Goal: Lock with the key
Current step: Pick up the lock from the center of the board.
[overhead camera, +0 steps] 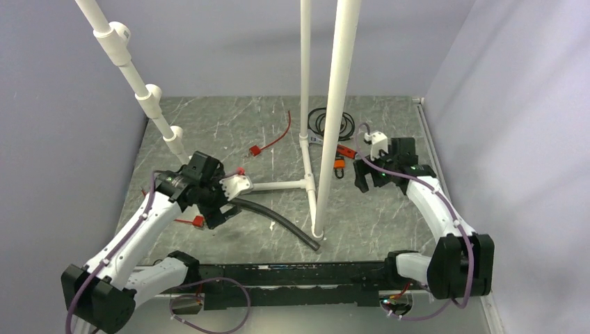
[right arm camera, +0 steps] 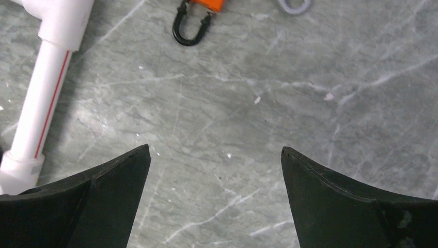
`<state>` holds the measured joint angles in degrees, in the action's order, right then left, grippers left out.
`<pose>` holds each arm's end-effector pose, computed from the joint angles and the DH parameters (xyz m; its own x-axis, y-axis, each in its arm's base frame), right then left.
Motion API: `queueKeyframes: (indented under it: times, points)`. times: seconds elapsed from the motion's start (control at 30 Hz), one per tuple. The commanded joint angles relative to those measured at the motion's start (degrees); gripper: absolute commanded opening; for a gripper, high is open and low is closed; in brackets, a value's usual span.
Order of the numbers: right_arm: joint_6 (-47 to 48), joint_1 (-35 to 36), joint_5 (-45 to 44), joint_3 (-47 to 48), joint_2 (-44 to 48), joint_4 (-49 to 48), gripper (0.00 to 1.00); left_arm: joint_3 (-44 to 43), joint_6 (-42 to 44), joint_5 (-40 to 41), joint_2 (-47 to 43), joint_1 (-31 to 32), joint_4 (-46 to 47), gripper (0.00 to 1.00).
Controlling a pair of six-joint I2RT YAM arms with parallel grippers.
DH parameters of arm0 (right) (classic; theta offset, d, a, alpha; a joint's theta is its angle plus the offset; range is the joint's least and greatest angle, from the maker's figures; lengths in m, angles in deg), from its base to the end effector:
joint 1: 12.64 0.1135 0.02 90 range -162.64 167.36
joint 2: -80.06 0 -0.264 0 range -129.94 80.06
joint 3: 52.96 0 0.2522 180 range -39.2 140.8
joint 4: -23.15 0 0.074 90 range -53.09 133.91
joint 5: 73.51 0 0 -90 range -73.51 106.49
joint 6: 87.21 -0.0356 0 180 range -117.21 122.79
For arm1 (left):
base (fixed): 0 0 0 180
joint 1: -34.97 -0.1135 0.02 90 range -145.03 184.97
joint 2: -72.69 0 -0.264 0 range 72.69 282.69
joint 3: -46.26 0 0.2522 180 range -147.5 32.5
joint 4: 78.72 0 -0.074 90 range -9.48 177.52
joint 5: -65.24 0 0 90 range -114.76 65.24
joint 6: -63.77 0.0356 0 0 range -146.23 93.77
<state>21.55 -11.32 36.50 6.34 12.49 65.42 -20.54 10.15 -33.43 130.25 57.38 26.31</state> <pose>0.2368 0.0176 0.2383 -0.6540 -0.3173 -0.6867 -0.4746 0.8790 0.0458 0.1571 -0.0706 0.2773 -0.4210 0.8079 -0.4124 0.8494 0.5106 0.1332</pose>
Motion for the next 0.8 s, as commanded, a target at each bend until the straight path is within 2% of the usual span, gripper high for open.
queueKeyframes:
  times: [0.0, 0.17, 0.43, 0.5, 0.53, 0.63, 0.77]
  points:
    - [-9.4, 7.0, -7.9, 6.3, -3.9, -6.2, 1.0, -2.0, -5.3, 1.9, 2.3, 4.9, 7.0, 0.99]
    - [-17.6, 11.1, -13.5, 12.2, -12.2, -7.5, 1.0, -3.6, -13.6, 3.3, 2.8, 7.5, 16.5, 0.99]
    - [-26.1, 15.6, -22.9, 18.2, -23.4, -7.4, 1.0, -8.4, -24.5, 2.8, 10.8, 8.1, 24.6, 0.99]
    - [-28.1, 16.1, -24.2, 20.4, -26.6, -5.9, 0.71, -7.8, -26.5, 4.5, 11.4, 8.5, 28.3, 0.99]
    - [-29.0, 16.1, -24.7, 21.5, -28.2, -5.1, 0.67, -7.8, -27.5, 5.4, 11.8, 8.8, 29.6, 0.99]
    - [-31.8, 16.1, -26.0, 24.0, -32.3, -4.0, 0.64, -8.4, -30.1, 8.4, 13.7, 9.3, 32.1, 0.99]
    - [-34.7, 16.4, -26.3, 27.0, -37.0, -2.8, 0.63, -8.3, -32.0, 8.5, 15.5, 9.9, 35.0, 0.99]
